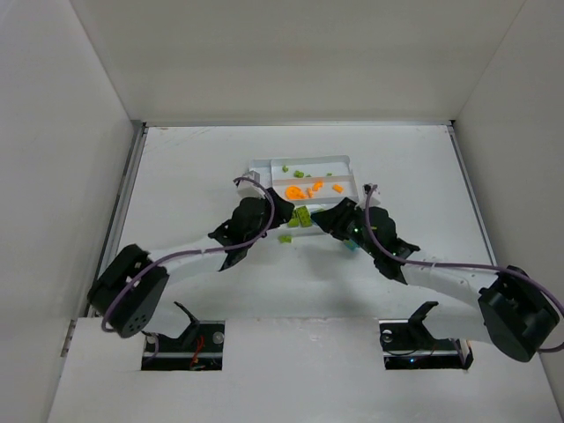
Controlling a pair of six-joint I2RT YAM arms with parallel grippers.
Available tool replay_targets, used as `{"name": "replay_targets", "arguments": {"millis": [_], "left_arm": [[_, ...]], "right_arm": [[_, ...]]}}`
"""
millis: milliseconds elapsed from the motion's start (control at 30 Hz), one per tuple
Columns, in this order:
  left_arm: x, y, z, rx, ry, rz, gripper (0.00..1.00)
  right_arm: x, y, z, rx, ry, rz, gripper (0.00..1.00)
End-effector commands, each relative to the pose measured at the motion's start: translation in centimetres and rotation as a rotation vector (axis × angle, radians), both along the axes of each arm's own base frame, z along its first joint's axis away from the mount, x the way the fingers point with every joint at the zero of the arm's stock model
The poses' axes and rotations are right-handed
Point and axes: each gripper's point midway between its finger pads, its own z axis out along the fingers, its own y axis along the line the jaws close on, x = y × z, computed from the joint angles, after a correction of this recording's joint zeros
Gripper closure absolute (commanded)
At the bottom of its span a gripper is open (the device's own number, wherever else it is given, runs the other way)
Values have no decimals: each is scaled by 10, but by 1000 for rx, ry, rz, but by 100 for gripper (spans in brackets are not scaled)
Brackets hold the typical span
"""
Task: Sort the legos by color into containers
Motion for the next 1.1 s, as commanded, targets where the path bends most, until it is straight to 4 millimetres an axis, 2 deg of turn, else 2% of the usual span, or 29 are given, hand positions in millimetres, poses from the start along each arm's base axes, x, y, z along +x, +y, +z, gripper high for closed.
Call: {"name": "replay_targets", "arguments": {"millis": [0, 200, 400, 533, 633, 900, 1067], "left_arm": [[-17, -3, 58, -179, -124, -32, 52], [-62, -6, 97, -337, -279, -170, 48], [-80, 4, 108, -367, -387, -228, 45], [-87, 6, 115, -335, -456, -271, 45], [-93, 9, 123, -309, -513, -286, 46], [-117, 19, 152, -291, -649, -329, 47], [-134, 20, 154, -235, -682, -380, 47]], "right_arm": [[5, 24, 41, 91, -44, 71, 74], [6, 49, 65, 337, 61, 194, 76], [-6, 62, 85, 563, 171, 292, 77], [-9, 65, 88, 616, 211, 301, 77], [-22, 75, 89, 642, 240, 334, 77], [-49, 83, 89, 701, 308, 366, 76], [-62, 79, 106, 736, 300, 390, 76]]}}
